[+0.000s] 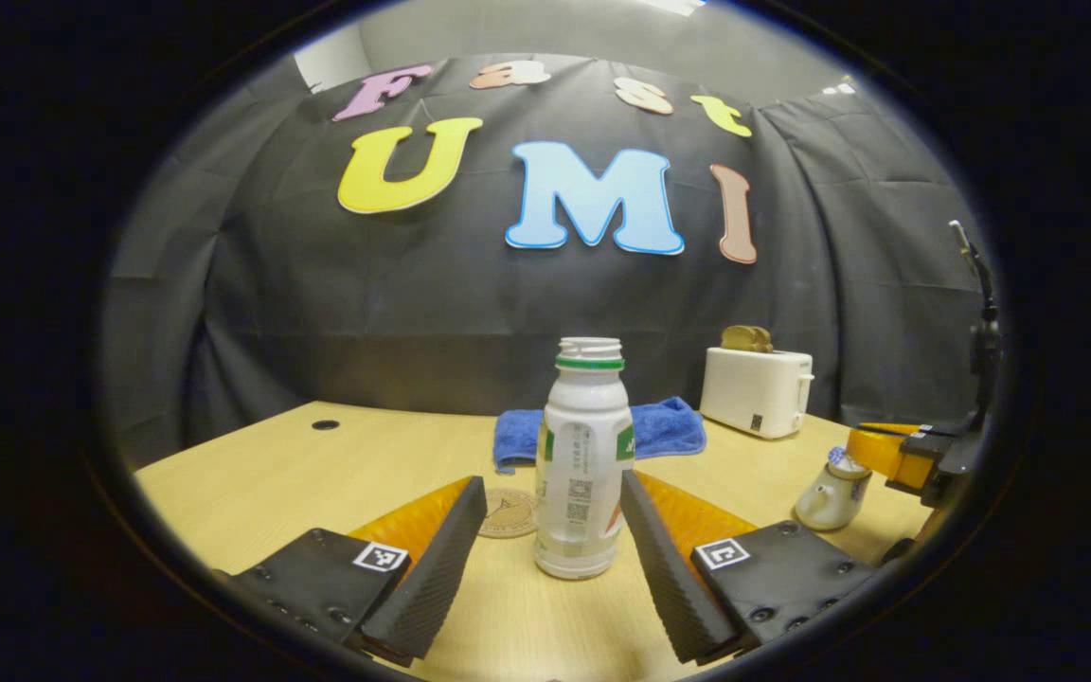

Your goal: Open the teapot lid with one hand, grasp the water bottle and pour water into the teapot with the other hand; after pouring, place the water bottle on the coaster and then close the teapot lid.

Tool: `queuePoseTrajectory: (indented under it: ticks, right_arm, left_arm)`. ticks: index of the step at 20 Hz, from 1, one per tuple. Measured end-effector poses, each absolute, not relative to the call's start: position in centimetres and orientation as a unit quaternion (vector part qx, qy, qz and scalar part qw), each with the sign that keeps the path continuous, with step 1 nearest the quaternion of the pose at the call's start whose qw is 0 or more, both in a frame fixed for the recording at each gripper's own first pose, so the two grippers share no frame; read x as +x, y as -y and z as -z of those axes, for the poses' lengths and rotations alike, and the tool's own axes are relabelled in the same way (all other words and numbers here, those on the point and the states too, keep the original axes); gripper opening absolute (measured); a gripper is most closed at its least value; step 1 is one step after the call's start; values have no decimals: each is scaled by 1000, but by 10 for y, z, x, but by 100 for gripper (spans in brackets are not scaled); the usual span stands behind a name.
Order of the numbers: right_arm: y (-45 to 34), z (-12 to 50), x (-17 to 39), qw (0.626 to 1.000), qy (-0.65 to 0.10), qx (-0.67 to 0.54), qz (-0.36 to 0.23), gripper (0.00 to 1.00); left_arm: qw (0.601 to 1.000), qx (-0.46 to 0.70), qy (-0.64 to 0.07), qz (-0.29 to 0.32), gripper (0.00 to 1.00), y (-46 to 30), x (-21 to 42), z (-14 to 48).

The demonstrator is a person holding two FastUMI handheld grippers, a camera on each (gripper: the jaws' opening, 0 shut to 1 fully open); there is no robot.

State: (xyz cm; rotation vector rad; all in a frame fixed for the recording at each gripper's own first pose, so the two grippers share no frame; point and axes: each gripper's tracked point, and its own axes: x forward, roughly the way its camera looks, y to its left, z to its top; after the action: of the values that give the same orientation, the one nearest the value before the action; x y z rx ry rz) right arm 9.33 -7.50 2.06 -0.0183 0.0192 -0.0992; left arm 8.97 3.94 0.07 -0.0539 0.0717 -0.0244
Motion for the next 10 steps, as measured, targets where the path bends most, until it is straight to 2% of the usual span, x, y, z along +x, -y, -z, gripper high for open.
queuePoseTrajectory:
  ticks: [10]
  right_arm:
    - [60,-26,87,999,11,-27,26,6]
  left_arm:
    - [997,-47,-62,-16,99,-24,130,9]
